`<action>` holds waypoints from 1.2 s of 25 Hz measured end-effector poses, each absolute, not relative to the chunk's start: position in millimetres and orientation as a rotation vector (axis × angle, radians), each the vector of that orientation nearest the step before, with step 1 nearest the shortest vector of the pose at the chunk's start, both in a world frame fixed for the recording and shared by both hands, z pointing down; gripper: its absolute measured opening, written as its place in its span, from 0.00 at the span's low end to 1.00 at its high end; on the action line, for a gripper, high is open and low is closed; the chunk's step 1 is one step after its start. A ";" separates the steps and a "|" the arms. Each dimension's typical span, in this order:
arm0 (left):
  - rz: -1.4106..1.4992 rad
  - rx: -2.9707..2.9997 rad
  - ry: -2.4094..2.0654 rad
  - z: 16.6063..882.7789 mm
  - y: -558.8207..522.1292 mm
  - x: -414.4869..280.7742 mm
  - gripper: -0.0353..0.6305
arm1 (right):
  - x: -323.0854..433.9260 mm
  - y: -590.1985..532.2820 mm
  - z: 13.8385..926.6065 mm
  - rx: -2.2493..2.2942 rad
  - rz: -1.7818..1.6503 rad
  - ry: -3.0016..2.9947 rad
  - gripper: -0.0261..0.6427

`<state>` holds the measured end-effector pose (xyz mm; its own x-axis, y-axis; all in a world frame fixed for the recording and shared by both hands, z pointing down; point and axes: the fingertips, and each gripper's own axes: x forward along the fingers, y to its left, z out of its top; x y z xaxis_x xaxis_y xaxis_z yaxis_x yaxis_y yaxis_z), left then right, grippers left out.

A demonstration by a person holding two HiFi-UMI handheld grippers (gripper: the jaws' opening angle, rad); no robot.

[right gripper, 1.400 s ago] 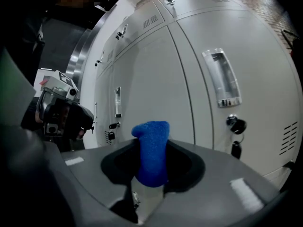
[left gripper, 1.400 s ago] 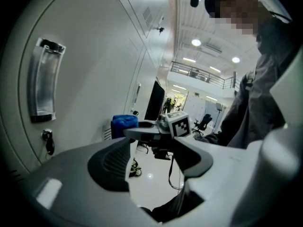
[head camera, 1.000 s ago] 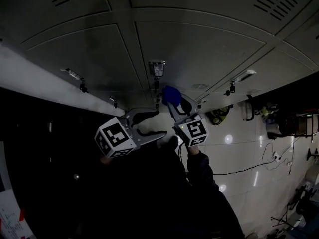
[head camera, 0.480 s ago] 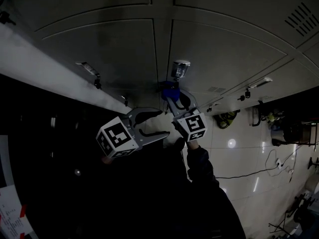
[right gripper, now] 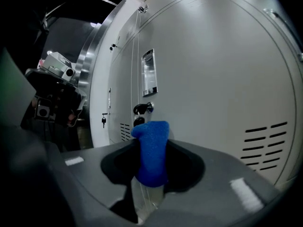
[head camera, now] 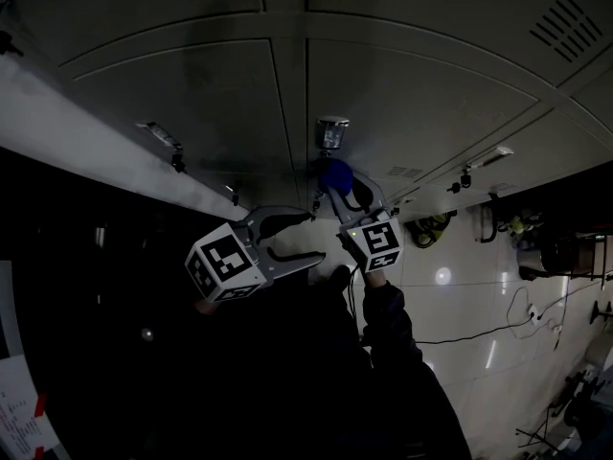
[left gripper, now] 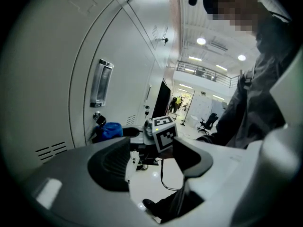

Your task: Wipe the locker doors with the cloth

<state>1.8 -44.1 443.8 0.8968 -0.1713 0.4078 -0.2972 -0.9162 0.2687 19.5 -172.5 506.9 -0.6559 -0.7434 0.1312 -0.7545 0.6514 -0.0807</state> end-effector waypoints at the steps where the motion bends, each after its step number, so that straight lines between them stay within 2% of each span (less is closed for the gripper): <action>1: 0.547 2.737 -0.341 443.9 -44.1 6.3 0.45 | 26.7 -172.6 506.9 1.273 0.196 -2.769 0.23; 30: 0.609 2.721 -0.230 450.4 -41.1 127.8 0.45 | 215.9 -167.0 514.8 1.535 0.220 -2.604 0.23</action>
<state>127.8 -41.1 450.4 0.8950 -0.0816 0.4386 -0.2284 -0.9283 0.2934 215.9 -167.0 514.8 -0.4826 -0.8595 0.1684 -0.8755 0.4783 -0.0683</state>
